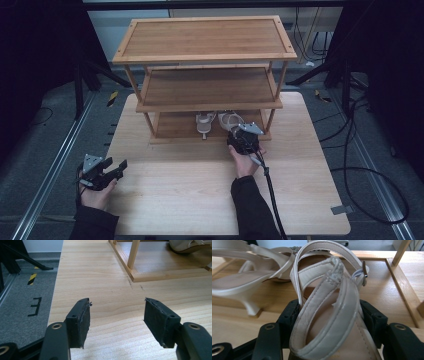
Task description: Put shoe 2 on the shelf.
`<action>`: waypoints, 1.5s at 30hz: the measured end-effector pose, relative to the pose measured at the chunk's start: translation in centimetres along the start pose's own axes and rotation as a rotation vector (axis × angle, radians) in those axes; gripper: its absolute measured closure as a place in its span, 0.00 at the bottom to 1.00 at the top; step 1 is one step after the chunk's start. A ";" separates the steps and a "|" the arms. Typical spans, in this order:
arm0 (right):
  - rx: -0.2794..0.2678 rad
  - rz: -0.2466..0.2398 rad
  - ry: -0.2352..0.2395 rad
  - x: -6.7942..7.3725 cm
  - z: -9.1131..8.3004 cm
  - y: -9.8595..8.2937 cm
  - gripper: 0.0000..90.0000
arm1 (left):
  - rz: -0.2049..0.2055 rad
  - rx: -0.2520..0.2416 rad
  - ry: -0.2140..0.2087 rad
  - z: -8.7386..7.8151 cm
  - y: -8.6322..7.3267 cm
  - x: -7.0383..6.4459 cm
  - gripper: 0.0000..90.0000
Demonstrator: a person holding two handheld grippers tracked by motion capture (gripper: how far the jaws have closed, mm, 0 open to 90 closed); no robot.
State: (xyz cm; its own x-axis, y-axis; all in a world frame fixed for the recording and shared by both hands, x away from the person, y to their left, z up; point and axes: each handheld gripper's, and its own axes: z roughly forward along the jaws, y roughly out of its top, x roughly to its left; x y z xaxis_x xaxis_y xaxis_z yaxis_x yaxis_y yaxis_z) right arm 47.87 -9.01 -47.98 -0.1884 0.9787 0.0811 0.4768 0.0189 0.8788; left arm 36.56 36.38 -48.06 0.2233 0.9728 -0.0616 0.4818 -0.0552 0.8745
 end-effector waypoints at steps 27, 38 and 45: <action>0.089 -0.043 0.025 0.5 3.4 0.2 0.22 | 0.006 0.007 -0.014 0.4 -0.2 -0.1 0.41; 0.088 -0.145 0.118 -0.6 -0.9 -2.3 0.45 | 0.013 0.013 -0.014 0.4 -0.2 -0.3 0.41; 0.123 -0.162 0.131 -1.0 0.2 -2.8 0.87 | 0.011 0.015 -0.011 0.4 -0.3 -0.2 0.42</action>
State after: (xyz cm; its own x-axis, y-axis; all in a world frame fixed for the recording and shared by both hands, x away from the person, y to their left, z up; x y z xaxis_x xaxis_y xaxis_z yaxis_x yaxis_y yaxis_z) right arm 46.88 -10.03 -50.59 -0.3766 0.9263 0.0107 0.5306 0.2063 0.8222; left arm 36.73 36.09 -48.46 0.2377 0.9696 -0.0576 0.4917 -0.0689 0.8680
